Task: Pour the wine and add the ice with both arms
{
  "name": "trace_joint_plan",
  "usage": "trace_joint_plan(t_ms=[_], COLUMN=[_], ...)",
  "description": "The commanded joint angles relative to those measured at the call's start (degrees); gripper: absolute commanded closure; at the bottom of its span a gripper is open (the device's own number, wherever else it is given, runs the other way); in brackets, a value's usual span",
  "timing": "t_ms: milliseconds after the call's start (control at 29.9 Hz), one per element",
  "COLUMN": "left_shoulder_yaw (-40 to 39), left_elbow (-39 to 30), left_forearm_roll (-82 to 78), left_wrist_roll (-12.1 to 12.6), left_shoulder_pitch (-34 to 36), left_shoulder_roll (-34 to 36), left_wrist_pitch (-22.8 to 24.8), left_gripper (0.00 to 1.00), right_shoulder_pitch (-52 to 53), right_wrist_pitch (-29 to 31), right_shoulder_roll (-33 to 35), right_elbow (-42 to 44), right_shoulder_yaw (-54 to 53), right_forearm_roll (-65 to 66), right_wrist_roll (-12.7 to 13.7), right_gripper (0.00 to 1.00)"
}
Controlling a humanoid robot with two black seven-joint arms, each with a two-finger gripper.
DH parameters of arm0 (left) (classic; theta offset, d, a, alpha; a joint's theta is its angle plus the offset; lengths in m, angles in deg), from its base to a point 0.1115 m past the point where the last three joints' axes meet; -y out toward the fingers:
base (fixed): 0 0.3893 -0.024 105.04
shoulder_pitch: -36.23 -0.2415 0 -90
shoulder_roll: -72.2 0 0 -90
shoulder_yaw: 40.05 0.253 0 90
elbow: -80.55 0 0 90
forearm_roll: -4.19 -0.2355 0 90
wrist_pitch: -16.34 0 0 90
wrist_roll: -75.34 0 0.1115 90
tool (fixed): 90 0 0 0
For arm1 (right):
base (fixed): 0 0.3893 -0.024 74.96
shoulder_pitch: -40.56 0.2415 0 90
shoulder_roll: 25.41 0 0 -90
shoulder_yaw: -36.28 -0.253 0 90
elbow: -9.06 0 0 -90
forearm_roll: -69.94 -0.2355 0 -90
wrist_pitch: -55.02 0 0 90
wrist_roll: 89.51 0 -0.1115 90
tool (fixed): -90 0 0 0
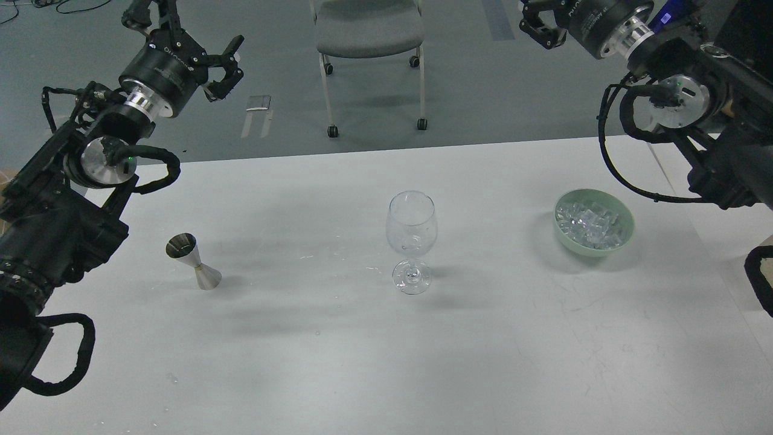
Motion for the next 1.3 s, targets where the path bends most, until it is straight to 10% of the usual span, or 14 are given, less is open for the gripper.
trace_joint_plan(t_ms=[0, 1269], left_shoulder_yaw=[-0.16, -0.42], left_elbow=[1.35, 0.39], left_forearm_roll=[-0.12, -0.3], left_wrist_roll=[-0.45, 0.17], left_shoulder_pitch=[-0.09, 0.79], left_shoulder_roll=[-1.04, -1.49], left_wrist_pitch=[0.0, 0.0], left_gripper=[0.01, 0.01], right_shoulder_pitch=[0.1, 0.28], right_wrist_pitch=[-1.49, -1.67], right_shoulder_roll=[-1.13, -0.08], right_elbow=[0.1, -1.04], right_shoulder_yaw=[0.0, 0.44], right_forearm_roll=[-0.12, -0.21], right_wrist_roll=[0.07, 0.6], right_gripper=[0.0, 0.0])
